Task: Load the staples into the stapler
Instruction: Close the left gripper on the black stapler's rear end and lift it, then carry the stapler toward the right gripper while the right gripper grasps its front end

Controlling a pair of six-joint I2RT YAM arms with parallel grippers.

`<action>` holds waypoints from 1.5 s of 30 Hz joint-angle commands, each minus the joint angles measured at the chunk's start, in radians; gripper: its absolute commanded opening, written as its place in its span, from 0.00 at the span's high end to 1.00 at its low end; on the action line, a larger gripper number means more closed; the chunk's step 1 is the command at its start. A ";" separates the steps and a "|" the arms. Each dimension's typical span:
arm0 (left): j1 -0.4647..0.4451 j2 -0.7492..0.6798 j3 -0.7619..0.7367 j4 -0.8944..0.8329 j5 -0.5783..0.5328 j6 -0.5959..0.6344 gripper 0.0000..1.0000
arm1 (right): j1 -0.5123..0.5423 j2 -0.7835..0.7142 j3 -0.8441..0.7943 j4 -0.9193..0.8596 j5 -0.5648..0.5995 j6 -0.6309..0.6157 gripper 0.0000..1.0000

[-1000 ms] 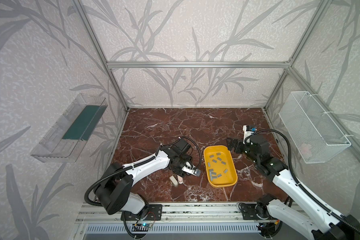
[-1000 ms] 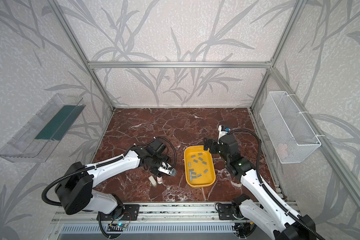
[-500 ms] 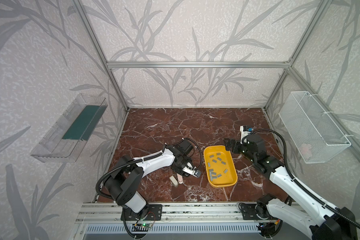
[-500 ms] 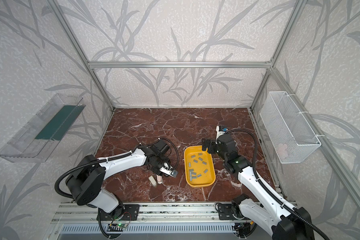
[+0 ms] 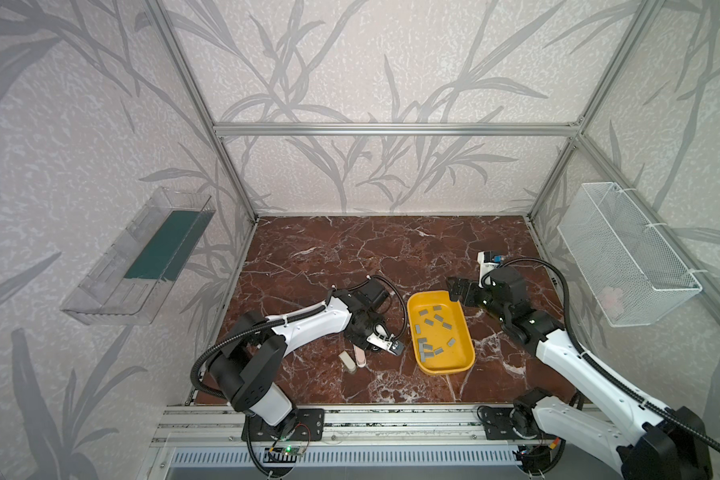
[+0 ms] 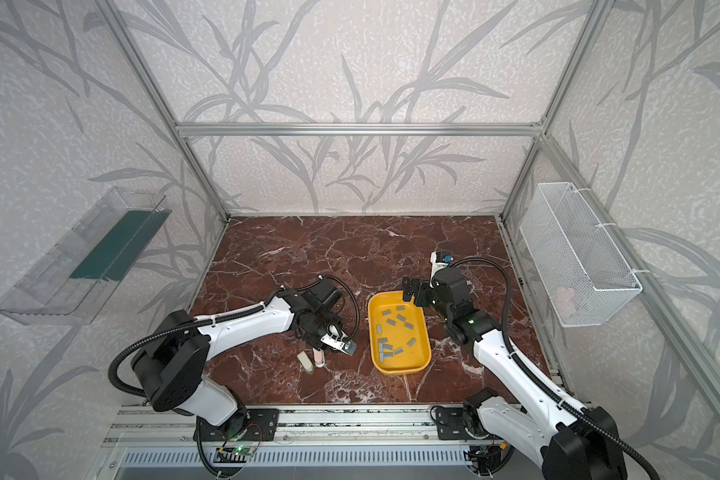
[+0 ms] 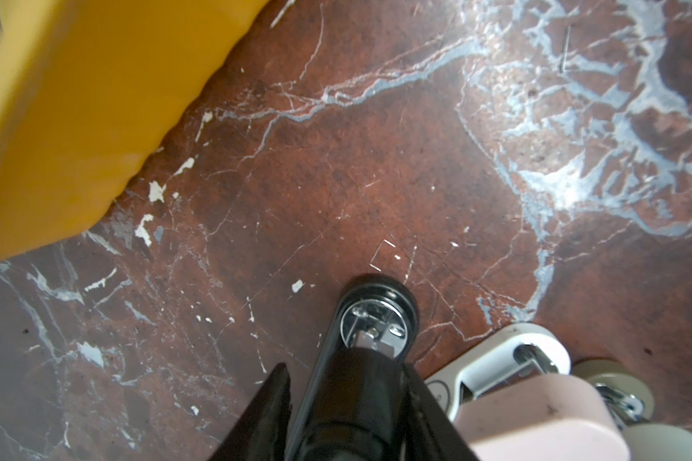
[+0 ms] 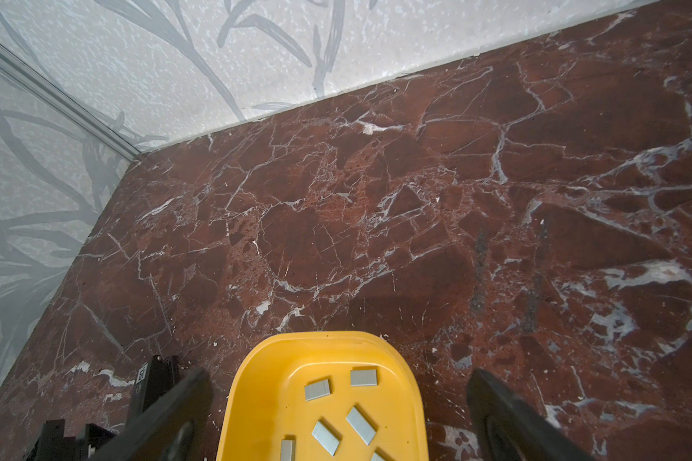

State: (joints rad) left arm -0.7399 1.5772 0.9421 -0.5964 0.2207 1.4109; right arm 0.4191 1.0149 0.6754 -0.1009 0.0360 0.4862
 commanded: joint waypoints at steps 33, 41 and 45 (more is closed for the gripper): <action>0.013 -0.303 0.057 0.353 -0.191 -0.453 1.00 | 0.053 0.113 0.013 0.171 -0.171 -0.041 0.12; 0.024 -0.290 0.091 0.301 -0.075 -0.500 1.00 | 0.141 0.123 -0.003 0.261 -0.214 -0.043 0.18; 0.024 -0.284 0.079 0.324 -0.086 -0.526 1.00 | 0.193 0.130 -0.026 0.353 -0.251 -0.063 0.25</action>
State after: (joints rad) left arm -0.7181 1.3025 1.0027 -0.3195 0.1139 0.9070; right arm 0.5816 1.1469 0.6579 0.1478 -0.1699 0.4461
